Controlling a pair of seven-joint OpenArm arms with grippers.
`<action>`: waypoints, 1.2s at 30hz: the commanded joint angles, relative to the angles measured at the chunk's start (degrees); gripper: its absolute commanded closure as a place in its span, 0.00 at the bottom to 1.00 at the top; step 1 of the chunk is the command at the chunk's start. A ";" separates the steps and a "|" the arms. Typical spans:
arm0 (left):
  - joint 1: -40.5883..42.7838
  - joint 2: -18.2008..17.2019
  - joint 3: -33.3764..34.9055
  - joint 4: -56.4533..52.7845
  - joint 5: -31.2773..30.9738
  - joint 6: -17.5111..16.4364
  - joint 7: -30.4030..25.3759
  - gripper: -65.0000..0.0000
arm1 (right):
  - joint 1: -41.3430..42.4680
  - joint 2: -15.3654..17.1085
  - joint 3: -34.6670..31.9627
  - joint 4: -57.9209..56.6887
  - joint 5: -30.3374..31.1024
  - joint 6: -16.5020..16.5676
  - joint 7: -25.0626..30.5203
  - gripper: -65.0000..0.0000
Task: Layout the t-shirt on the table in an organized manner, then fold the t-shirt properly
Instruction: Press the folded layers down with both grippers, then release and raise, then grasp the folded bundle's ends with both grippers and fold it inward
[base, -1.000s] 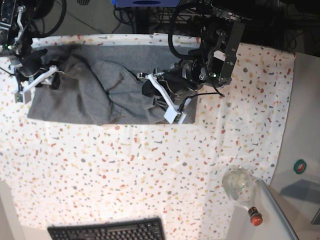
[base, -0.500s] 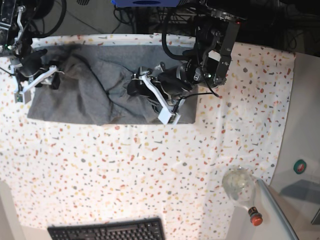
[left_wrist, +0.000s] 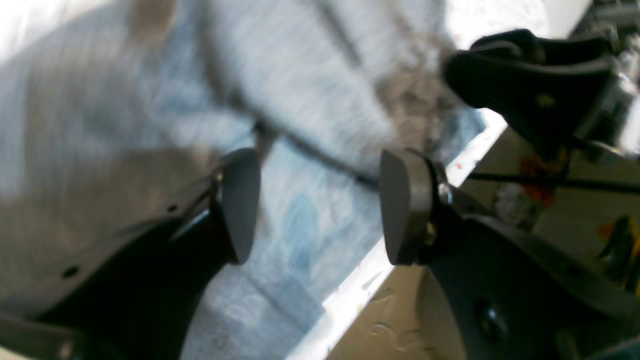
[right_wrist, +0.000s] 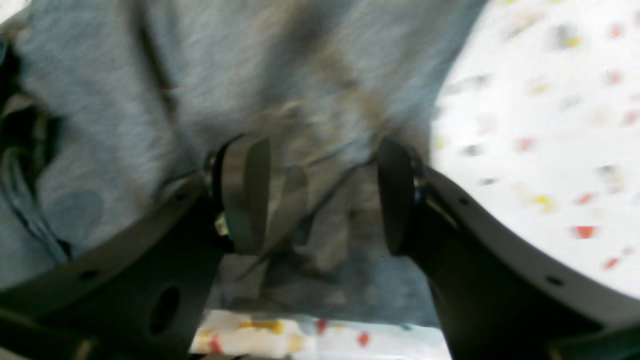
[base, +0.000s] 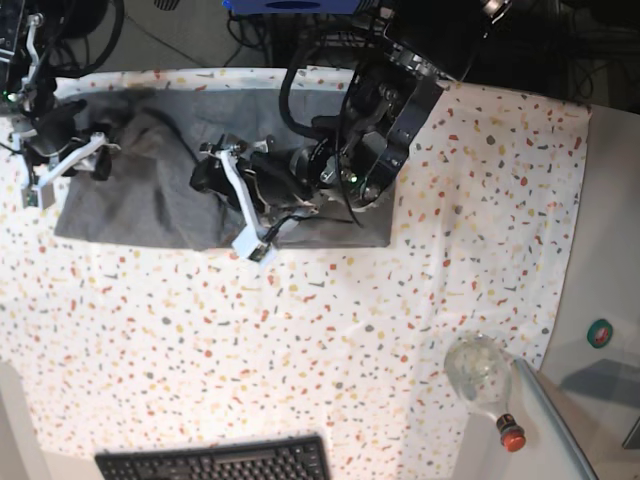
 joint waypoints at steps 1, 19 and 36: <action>-0.75 0.37 1.24 0.98 -0.95 -0.26 -0.53 0.45 | 0.03 0.48 0.33 0.92 0.63 0.38 1.00 0.49; 19.64 -20.91 -47.55 10.47 -0.51 -0.61 -0.71 1.00 | 15.94 1.27 25.73 -9.01 6.34 15.42 -17.81 0.28; 21.58 -18.71 -35.86 -5.09 17.08 -0.61 -26.64 1.00 | 21.21 1.54 24.77 -28.97 6.61 24.08 -24.05 0.28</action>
